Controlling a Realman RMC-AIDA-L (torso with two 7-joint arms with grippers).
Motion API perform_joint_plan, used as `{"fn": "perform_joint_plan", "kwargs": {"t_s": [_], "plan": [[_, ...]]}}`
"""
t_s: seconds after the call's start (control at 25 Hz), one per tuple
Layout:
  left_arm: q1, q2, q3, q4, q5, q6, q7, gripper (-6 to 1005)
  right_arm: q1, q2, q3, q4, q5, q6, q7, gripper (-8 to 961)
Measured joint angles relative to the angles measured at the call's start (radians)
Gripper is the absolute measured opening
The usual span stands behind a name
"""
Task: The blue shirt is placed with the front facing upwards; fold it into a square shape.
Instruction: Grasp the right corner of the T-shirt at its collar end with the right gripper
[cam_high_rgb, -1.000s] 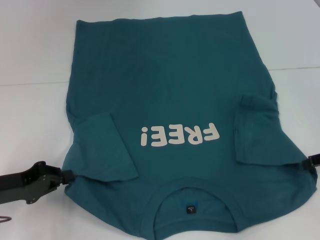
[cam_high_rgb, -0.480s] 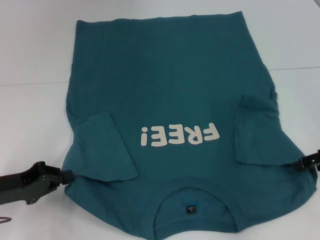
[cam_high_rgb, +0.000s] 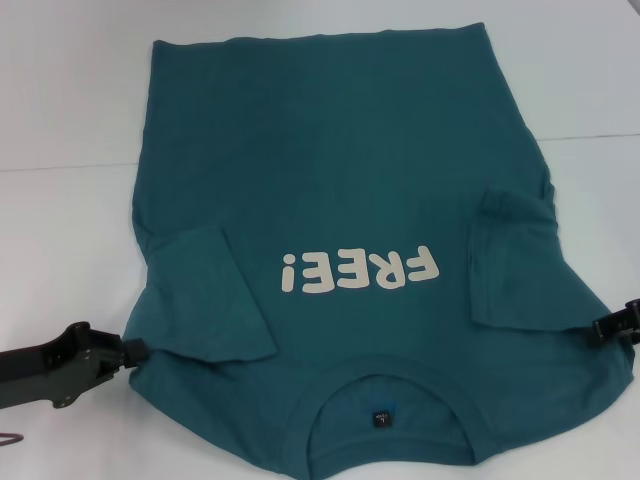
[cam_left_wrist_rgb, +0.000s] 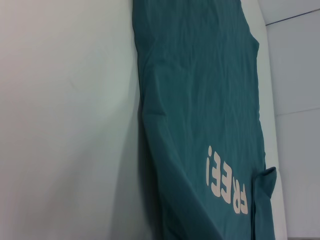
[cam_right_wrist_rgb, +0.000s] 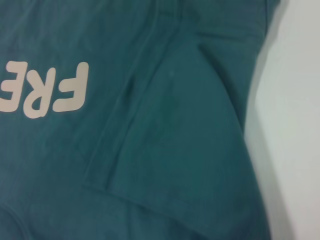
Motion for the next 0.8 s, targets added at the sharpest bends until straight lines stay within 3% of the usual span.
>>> {"fn": "perform_joint_plan", "kwargs": {"t_s": [0.44,0.8], "plan": [[-0.003,0.000,0.000,-0.002,-0.001,0.000,0.000,2,0.032,0.016,-0.002,0.004,-0.089,0.004,0.027,557],[0.000,0.000,0.000,-0.002,-0.001,0.000,0.000,2,0.037,0.018,0.000,0.003,-0.092,0.003,0.027,191]]}}
